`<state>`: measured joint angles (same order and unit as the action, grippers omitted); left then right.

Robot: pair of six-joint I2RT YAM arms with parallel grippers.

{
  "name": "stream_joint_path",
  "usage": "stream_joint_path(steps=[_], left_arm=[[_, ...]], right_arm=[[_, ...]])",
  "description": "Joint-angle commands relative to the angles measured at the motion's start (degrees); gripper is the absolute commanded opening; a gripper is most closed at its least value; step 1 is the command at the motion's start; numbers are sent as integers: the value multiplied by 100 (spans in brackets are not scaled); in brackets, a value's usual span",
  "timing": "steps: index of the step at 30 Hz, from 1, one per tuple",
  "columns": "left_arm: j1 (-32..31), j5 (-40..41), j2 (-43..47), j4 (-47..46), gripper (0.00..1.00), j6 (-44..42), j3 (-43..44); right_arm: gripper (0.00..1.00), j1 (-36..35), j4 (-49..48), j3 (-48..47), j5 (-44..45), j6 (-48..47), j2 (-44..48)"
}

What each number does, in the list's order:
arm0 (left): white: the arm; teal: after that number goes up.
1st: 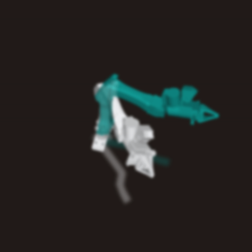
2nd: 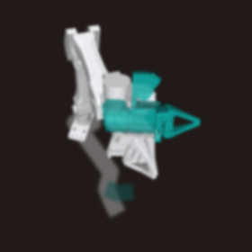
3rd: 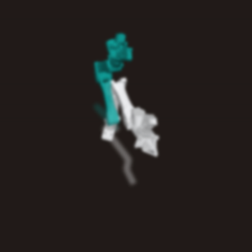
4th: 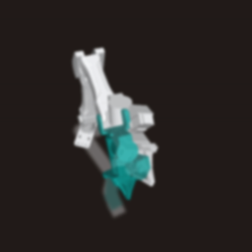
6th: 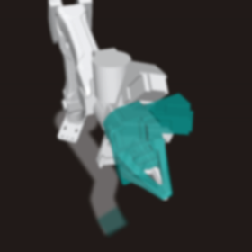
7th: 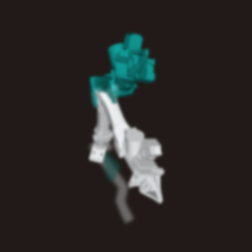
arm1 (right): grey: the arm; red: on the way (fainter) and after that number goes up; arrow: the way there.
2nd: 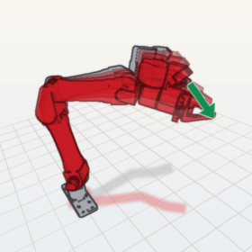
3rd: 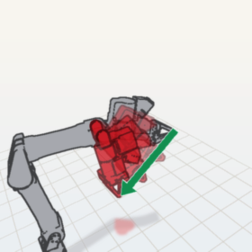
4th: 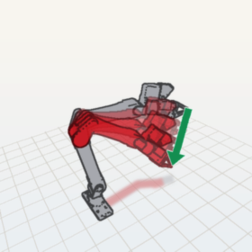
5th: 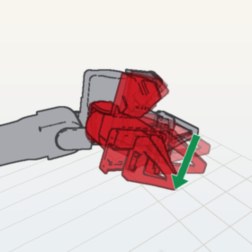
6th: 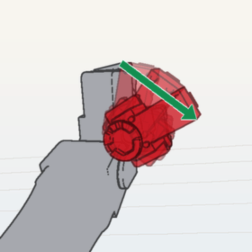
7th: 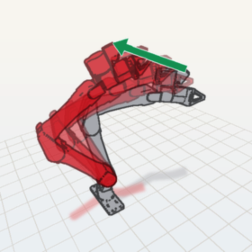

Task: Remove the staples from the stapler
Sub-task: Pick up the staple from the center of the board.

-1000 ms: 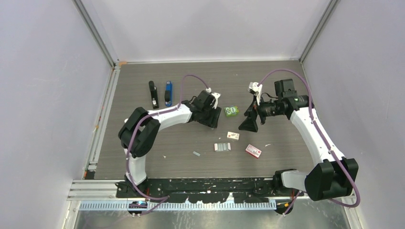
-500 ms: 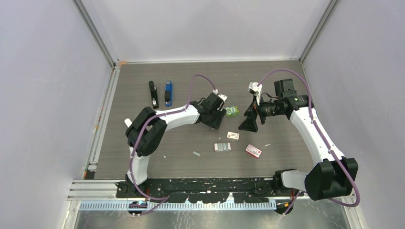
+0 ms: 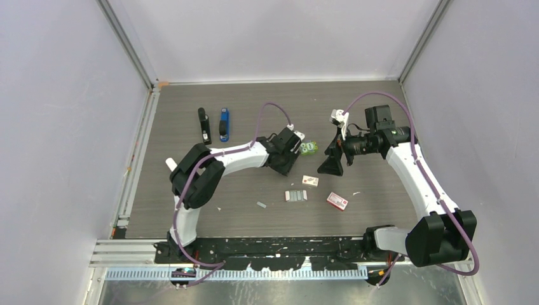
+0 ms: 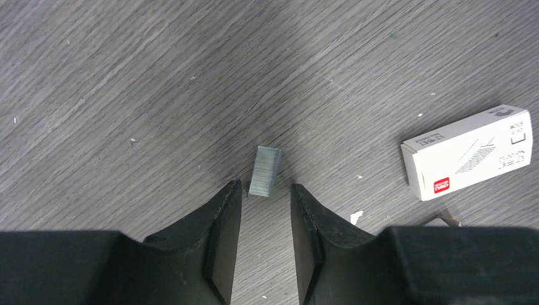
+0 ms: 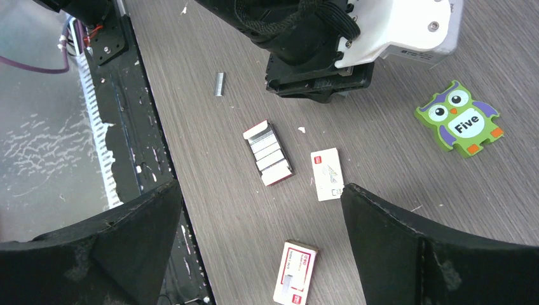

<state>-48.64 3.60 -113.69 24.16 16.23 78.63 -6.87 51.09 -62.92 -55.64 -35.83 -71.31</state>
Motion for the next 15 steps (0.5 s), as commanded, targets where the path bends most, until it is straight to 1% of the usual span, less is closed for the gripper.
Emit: stream_joint_path(steps=[1,7,9,13,15], left_arm=[[-14,84,-98,102,35,-159,186],[-14,116,-170,116,31,-164,192],[-14,99,-204,115,26,-172,213],[-18,71,-209,133,21,-164,233],[-14,65,-199,136,16,-168,215]], right_arm=[[99,37,24,-230,-176,33,-22],[100,37,36,-230,-193,32,-32],[100,37,35,-232,-196,33,-32],[100,38,42,-239,-211,32,-41],[100,37,45,-238,-211,33,-49]])
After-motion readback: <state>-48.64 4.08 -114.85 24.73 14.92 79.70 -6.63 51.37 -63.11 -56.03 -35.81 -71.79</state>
